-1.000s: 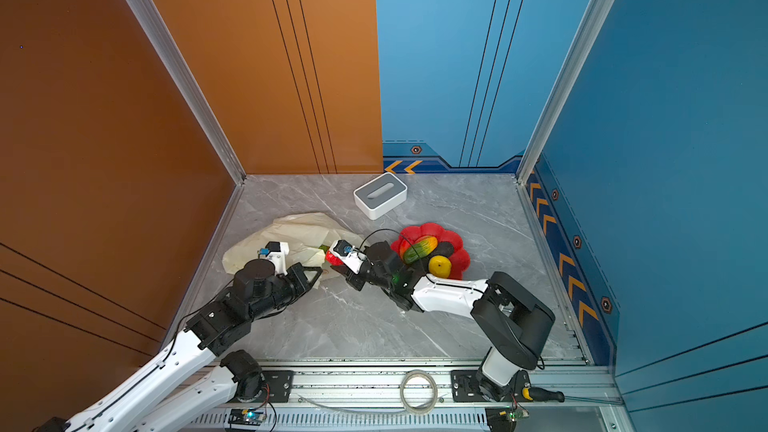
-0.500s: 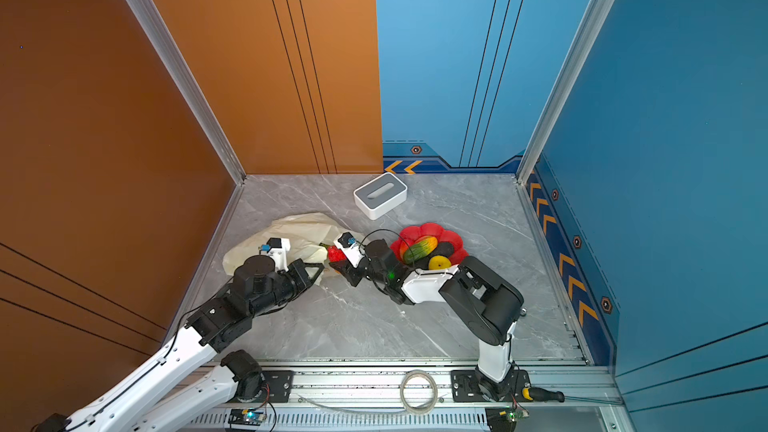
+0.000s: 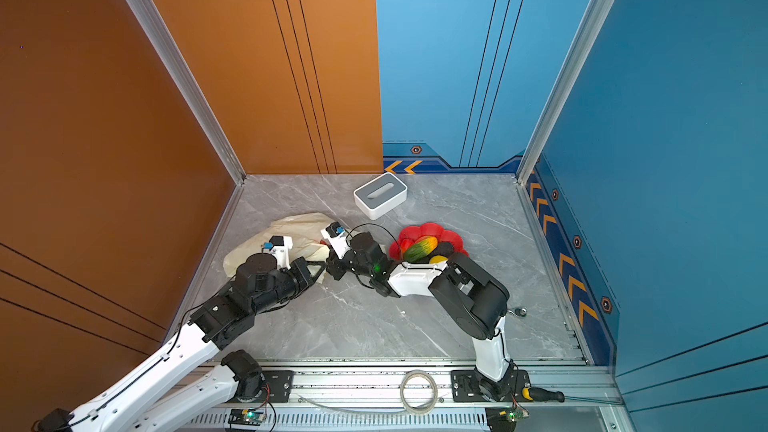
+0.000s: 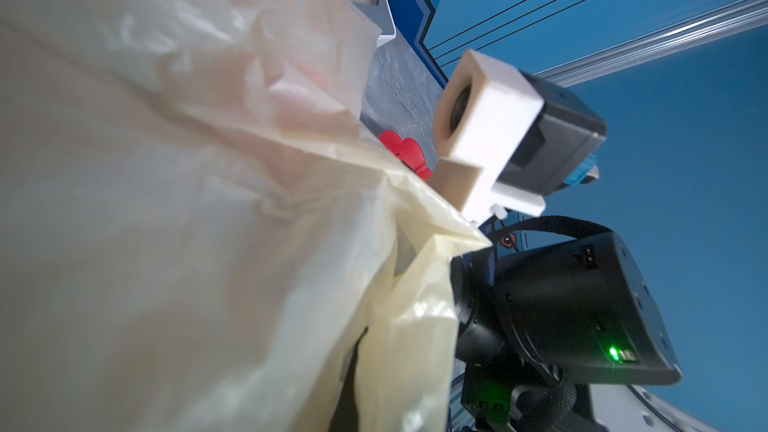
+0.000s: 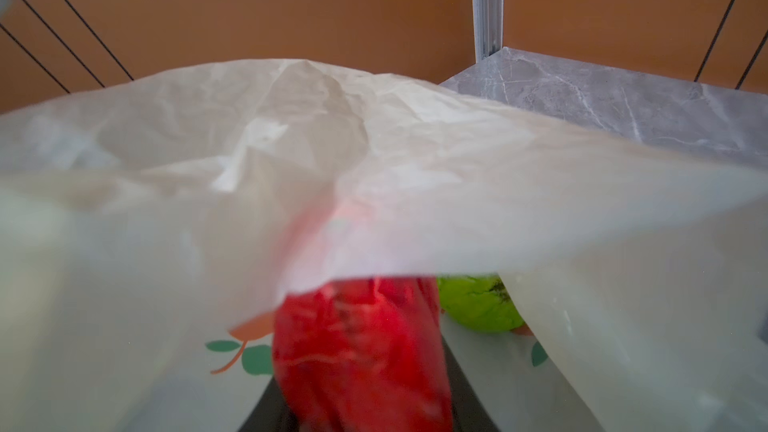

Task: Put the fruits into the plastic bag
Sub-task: 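Push the right gripper with the red fruit into the bag opening, then hold the right gripper inside the bag while the left gripper holds the bag edge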

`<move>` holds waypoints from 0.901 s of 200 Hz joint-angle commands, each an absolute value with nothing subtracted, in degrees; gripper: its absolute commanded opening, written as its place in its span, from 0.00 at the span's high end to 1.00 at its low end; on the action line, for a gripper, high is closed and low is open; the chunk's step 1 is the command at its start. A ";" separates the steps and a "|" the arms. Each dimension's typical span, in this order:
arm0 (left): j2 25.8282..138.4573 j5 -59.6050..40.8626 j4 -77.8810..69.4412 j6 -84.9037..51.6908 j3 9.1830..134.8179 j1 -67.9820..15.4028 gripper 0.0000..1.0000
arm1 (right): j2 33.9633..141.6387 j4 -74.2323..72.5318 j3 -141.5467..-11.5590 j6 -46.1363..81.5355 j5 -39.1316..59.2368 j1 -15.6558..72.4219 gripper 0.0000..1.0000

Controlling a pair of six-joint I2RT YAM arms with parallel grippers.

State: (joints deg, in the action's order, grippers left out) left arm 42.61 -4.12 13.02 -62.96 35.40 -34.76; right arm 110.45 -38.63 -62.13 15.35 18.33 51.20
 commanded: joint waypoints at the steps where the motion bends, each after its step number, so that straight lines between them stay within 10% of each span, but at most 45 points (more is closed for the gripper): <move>1: 42.65 -5.36 11.32 -61.79 36.61 -34.53 1.00 | 112.61 -31.85 -66.73 25.32 17.73 51.16 0.88; 88: 41.41 -5.16 7.94 -62.23 33.69 -35.67 1.00 | 118.38 -30.16 -73.93 60.97 22.50 52.23 0.91; 180: 37.09 -4.48 5.86 -63.87 29.13 -37.09 1.00 | 122.14 -34.03 -78.78 70.44 22.32 55.14 0.81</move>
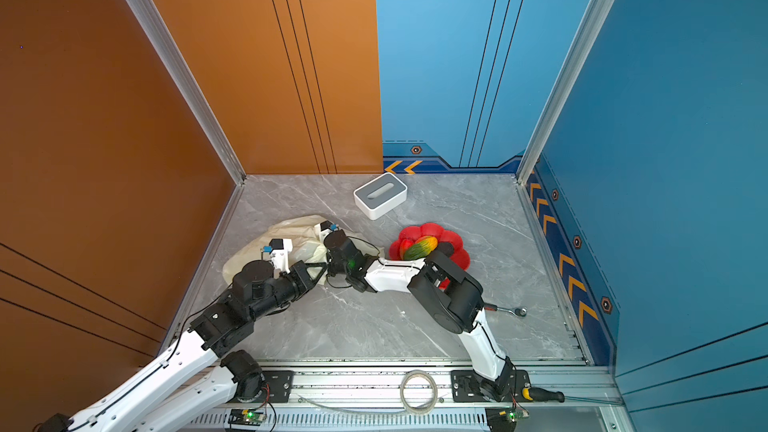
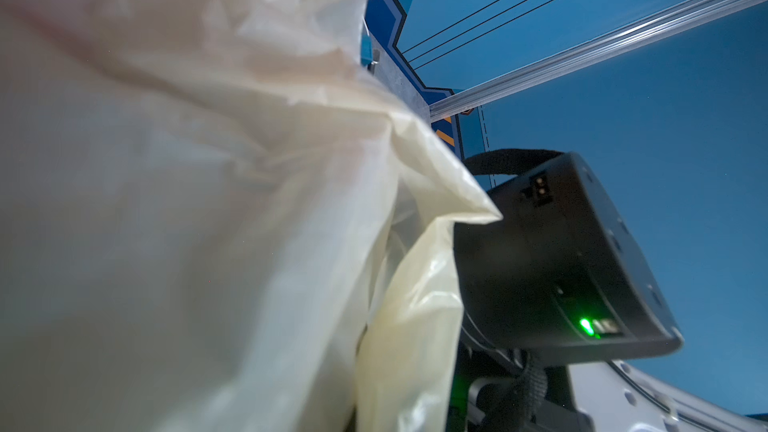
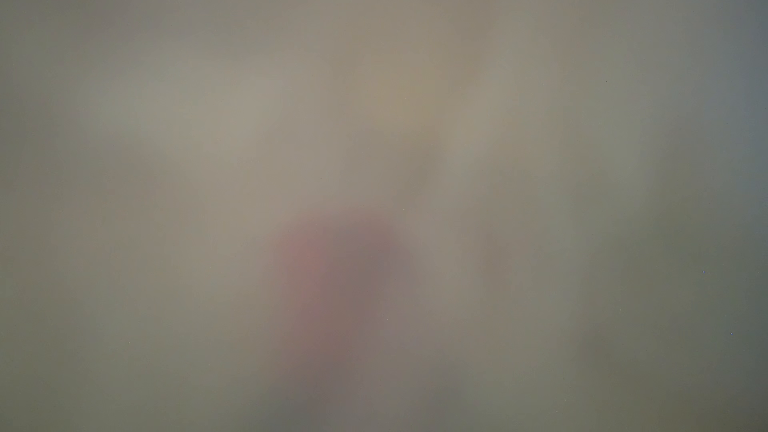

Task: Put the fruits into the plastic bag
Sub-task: 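Hold the right gripper inside the bag while the left gripper holds the bag edge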

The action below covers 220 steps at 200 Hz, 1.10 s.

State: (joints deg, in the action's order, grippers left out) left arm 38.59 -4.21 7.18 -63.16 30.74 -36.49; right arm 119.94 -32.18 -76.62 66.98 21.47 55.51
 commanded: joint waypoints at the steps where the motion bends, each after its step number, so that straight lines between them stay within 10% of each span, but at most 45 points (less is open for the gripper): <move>1: 37.05 -4.48 5.83 -63.88 29.02 -37.09 1.00 | 122.14 -34.03 -78.78 70.44 22.32 55.14 0.81; 87: 36.70 -3.69 -0.08 -66.13 24.89 -39.37 1.00 | 128.59 -31.12 -83.60 69.43 23.97 55.85 0.79; 220: 37.14 -3.69 -2.11 -66.60 23.65 -39.37 1.00 | 129.79 -27.52 -84.49 67.00 25.66 55.61 0.42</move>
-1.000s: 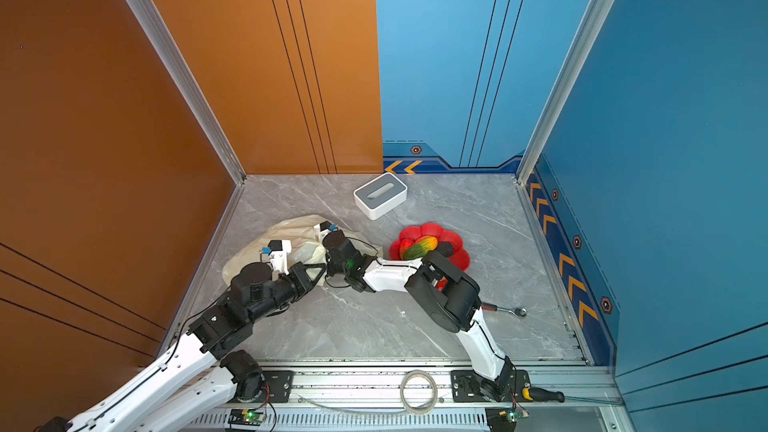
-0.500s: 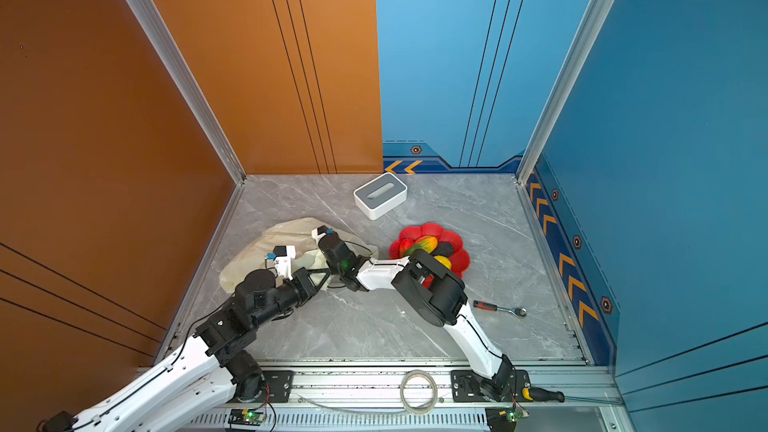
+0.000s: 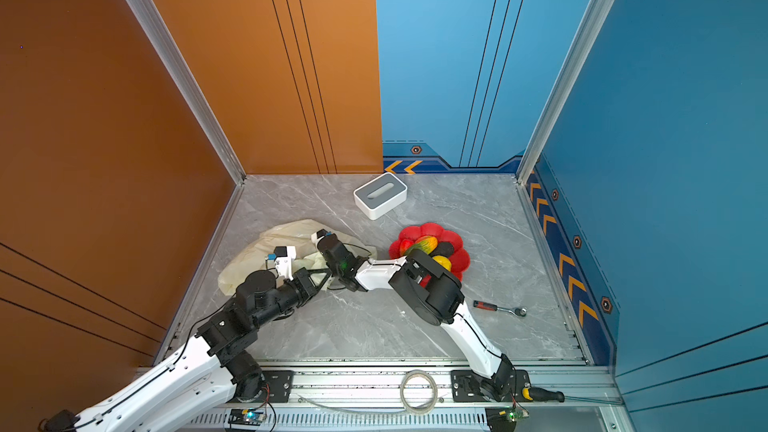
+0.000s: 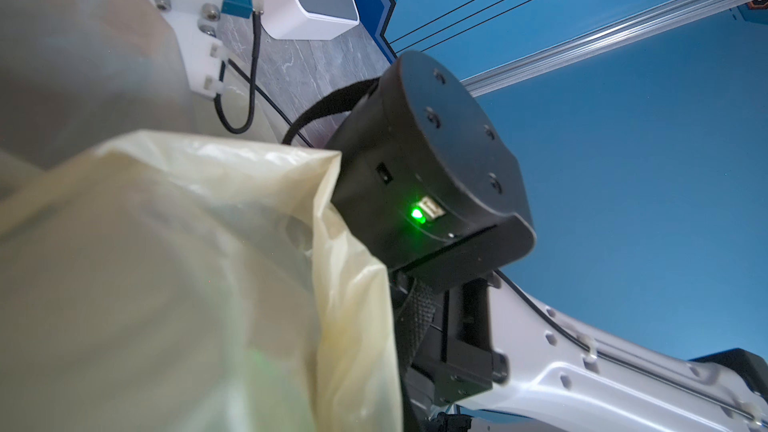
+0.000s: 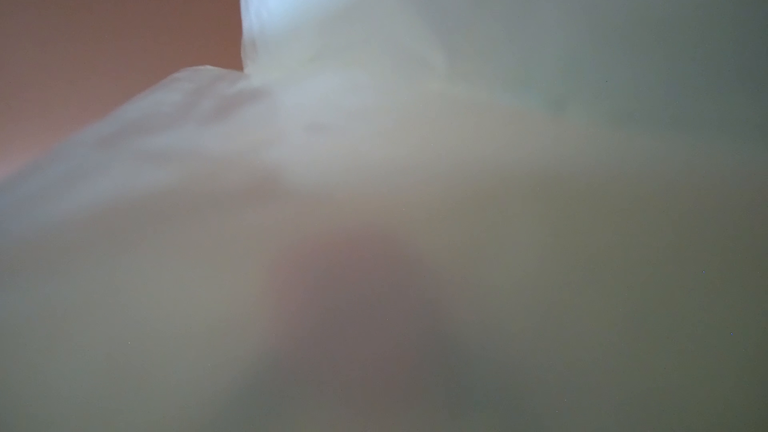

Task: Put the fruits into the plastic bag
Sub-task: 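Hold the right gripper inside the bag while the left gripper holds the bag edge, then release the red fruit in the bag and withdraw the right gripper toward the bowl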

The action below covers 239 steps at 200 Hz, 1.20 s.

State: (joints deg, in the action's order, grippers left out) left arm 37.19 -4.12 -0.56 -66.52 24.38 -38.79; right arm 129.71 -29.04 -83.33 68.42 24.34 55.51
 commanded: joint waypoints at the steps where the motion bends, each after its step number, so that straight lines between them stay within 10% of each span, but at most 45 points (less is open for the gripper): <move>1: 37.16 -3.74 -2.07 -66.61 23.65 -39.33 1.00 | 129.76 -27.56 -84.61 66.90 25.71 55.58 0.42; 239: 33.46 -4.48 0.18 -65.97 22.68 -36.70 1.00 | 123.67 -26.20 -81.05 61.87 27.66 55.04 0.37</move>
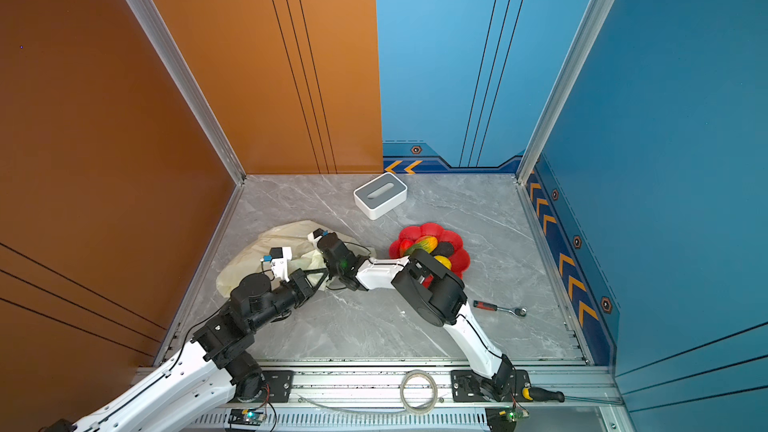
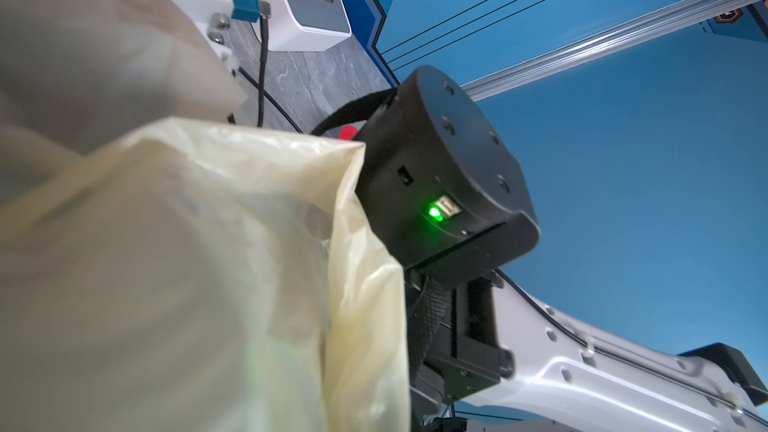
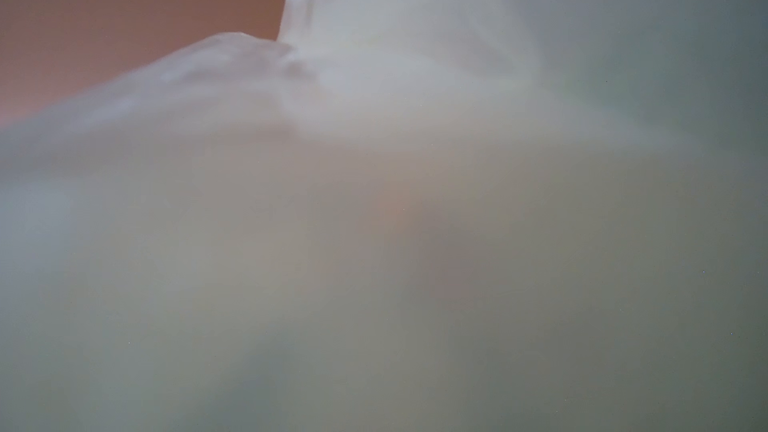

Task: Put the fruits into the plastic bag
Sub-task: 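Release the red fruit in the bag and withdraw the right gripper toward the bowl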

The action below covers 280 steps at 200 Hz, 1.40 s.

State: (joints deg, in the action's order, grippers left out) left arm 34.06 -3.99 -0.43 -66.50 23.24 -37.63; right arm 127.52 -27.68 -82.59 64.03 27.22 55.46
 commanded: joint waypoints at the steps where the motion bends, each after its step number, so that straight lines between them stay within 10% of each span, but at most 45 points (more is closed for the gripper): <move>1: 33.52 -4.52 0.18 -65.95 22.68 -36.68 1.00 | 123.67 -26.20 -81.05 61.87 27.66 55.04 0.37; 280: 36.58 -9.67 0.18 -63.78 25.25 -31.46 1.00 | 80.58 10.98 -57.69 36.49 17.13 45.48 0.35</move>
State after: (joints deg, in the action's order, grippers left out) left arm 36.86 -8.71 -0.49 -65.39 23.55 -31.92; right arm 84.16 3.97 -58.96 40.36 20.88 46.76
